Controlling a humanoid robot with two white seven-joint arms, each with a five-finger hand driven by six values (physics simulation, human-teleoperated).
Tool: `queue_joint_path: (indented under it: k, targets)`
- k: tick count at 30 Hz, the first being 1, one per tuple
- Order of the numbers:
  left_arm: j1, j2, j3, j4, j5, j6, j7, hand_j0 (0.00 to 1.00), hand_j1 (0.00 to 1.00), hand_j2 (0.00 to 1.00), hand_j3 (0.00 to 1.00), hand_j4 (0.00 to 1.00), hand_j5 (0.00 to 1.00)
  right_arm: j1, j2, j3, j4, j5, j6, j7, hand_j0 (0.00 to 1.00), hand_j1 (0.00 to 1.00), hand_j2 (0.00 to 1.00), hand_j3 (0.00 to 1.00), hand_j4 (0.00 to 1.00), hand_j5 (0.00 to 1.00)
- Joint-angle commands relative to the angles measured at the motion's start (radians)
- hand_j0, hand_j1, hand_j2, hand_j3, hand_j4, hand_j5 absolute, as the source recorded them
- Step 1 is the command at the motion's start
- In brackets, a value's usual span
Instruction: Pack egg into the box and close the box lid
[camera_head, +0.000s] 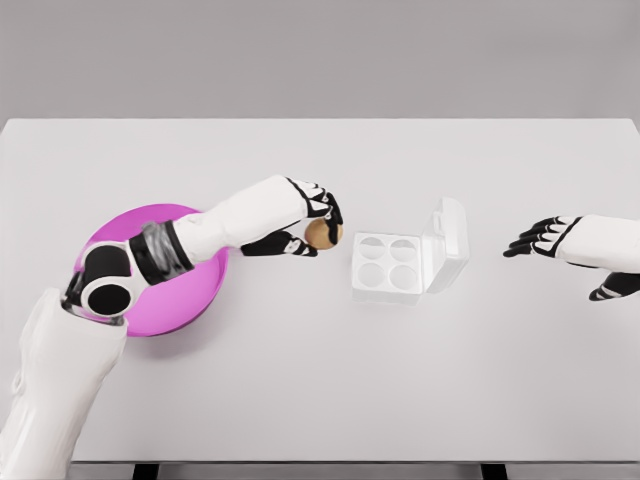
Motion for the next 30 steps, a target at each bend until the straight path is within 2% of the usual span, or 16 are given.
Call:
queue_joint_path:
  k: [1, 4, 7, 11, 15, 18, 21, 30]
  targets:
    - [0.0, -0.044, 0.0, 0.002, -0.031, 0.003, 0.001, 0.36, 0.36, 0.36, 0.36, 0.36, 0.36, 0.0, -0.002, -0.001, 0.007, -0.005, 0.002, 0.0, 1.0, 1.0, 1.0, 1.0, 1.0, 1.0]
    - [0.0, -0.083, -0.011, 0.006, -0.057, 0.003, 0.001, 0.36, 0.36, 0.36, 0.36, 0.36, 0.36, 0.0, -0.003, -0.001, -0.019, -0.005, 0.002, 0.0, 1.0, 1.0, 1.0, 1.0, 1.0, 1.0]
    - [0.0, -0.107, -0.016, 0.017, -0.067, 0.003, 0.001, 0.36, 0.36, 0.36, 0.36, 0.36, 0.36, 0.0, -0.009, -0.003, -0.019, -0.005, 0.002, 0.0, 1.0, 1.0, 1.0, 1.0, 1.0, 1.0]
    - [0.0, -0.158, -0.022, 0.022, -0.119, 0.003, 0.001, 0.36, 0.36, 0.36, 0.36, 0.36, 0.36, 0.0, -0.009, -0.004, -0.021, -0.005, 0.002, 0.0, 1.0, 1.0, 1.0, 1.0, 1.0, 1.0]
    - [-0.005, -0.179, -0.03, 0.069, -0.123, 0.003, 0.001, 0.36, 0.36, 0.36, 0.36, 0.36, 0.36, 0.0, -0.006, -0.004, -0.025, -0.005, 0.002, 0.0, 1.0, 1.0, 1.0, 1.0, 1.0, 1.0]
    - [-0.014, -0.205, -0.03, 0.118, -0.157, 0.003, 0.001, 0.36, 0.36, 0.36, 0.36, 0.36, 0.36, -0.005, -0.008, -0.003, -0.024, -0.005, 0.002, 0.0, 1.0, 1.0, 1.0, 1.0, 1.0, 1.0]
    - [-0.029, -0.208, -0.03, 0.172, -0.175, 0.003, 0.001, 0.37, 0.37, 0.37, 0.37, 0.37, 0.37, -0.003, -0.009, 0.0, -0.017, -0.004, 0.002, 0.0, 1.0, 1.0, 1.0, 1.0, 1.0, 1.0]
    - [-0.035, -0.208, -0.03, 0.195, -0.185, 0.003, 0.001, 0.4, 0.4, 0.4, 0.4, 0.4, 0.4, -0.002, -0.002, -0.001, -0.034, 0.009, 0.002, 0.0, 1.0, 1.0, 1.0, 1.0, 1.0, 1.0]
